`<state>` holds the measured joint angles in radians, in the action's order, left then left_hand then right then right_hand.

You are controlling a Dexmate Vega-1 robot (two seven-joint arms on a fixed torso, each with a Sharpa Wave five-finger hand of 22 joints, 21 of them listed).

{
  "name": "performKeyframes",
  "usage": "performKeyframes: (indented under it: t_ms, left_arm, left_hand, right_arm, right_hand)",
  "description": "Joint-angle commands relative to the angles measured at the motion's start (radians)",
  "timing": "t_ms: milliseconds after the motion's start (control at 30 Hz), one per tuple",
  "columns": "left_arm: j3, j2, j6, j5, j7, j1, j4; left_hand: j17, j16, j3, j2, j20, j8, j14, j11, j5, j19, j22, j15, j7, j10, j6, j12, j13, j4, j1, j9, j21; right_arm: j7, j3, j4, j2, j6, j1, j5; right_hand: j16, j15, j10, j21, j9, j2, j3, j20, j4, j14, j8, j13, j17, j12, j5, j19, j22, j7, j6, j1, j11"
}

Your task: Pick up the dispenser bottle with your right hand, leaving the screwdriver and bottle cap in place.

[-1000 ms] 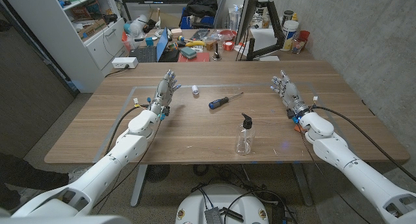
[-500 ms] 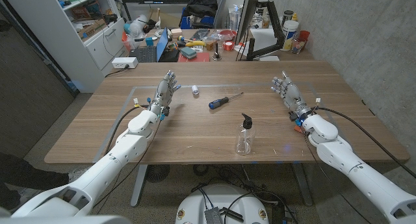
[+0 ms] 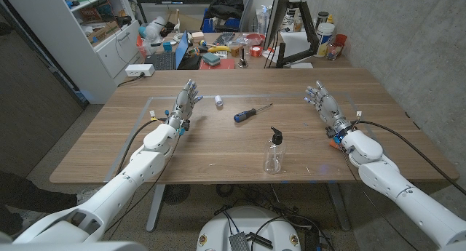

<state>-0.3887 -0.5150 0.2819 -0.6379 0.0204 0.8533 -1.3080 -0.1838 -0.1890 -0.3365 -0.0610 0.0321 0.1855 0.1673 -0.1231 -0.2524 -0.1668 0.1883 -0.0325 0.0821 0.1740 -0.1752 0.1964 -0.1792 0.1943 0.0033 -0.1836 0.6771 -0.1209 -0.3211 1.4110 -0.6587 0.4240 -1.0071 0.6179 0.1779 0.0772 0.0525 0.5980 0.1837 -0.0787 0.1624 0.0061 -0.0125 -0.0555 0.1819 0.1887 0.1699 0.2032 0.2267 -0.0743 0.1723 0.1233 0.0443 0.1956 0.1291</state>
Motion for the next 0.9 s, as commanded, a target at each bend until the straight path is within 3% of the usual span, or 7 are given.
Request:
performKeyframes:
  t_ms: [33,100,367,900]
  left_arm:
    - [0.003,0.000,0.003,-0.005,0.002,0.004,0.002]
    - [0.003,0.000,0.004,-0.005,0.002,0.004,0.003]
    - [0.000,0.001,0.002,-0.003,0.003,0.004,0.001]
    - [-0.002,-0.002,-0.003,0.000,-0.004,0.010,-0.009]
  left_hand:
    - [-0.004,-0.005,0.000,-0.116,0.096,0.006,0.211,-0.006,-0.007,-0.234,0.004,-0.066,-0.002,0.181,-0.192,0.005,-0.005,-0.002,-0.001,-0.004,0.002]
    - [-0.004,-0.005,0.000,-0.116,0.096,0.006,0.211,-0.003,-0.007,-0.234,0.004,-0.065,-0.002,0.181,-0.192,0.005,-0.005,-0.002,-0.001,-0.004,0.002]
    - [-0.004,-0.005,0.000,-0.116,0.096,0.005,0.210,-0.001,-0.007,-0.234,0.004,-0.065,-0.001,0.181,-0.193,0.005,-0.005,-0.002,-0.001,-0.004,0.002]
    - [-0.004,-0.005,0.001,-0.117,0.096,0.006,0.211,-0.002,-0.007,-0.234,0.004,-0.064,-0.001,0.182,-0.194,0.005,-0.005,-0.002,-0.001,-0.004,0.001]
  right_arm:
    - [0.020,0.006,0.042,-0.037,0.011,-0.040,-0.028]
    - [0.022,0.007,0.047,-0.041,0.014,-0.046,-0.030]
    - [0.038,0.015,0.077,-0.063,0.041,-0.077,-0.058]
    - [0.059,0.032,0.099,-0.091,0.077,-0.140,-0.072]
  right_hand:
    - [0.009,0.015,-0.010,-0.005,0.006,0.003,0.004,0.022,-0.012,0.008,0.012,0.002,0.004,-0.001,0.007,0.011,0.003,0.013,-0.005,0.016,0.005]
    - [0.009,0.019,-0.014,-0.006,0.007,0.003,0.004,0.039,-0.016,0.011,0.013,0.003,0.004,-0.001,0.007,0.019,0.003,0.013,-0.005,0.022,0.005]
    - [0.009,0.030,-0.025,-0.011,0.008,0.001,0.002,0.049,-0.020,0.014,0.010,0.003,0.004,-0.003,0.008,0.024,0.003,0.017,-0.015,0.027,0.008]
    - [0.007,0.030,-0.037,-0.024,0.009,-0.021,-0.013,0.030,-0.027,0.009,0.009,0.004,0.005,-0.003,0.010,0.018,0.004,0.027,-0.026,0.027,0.017]
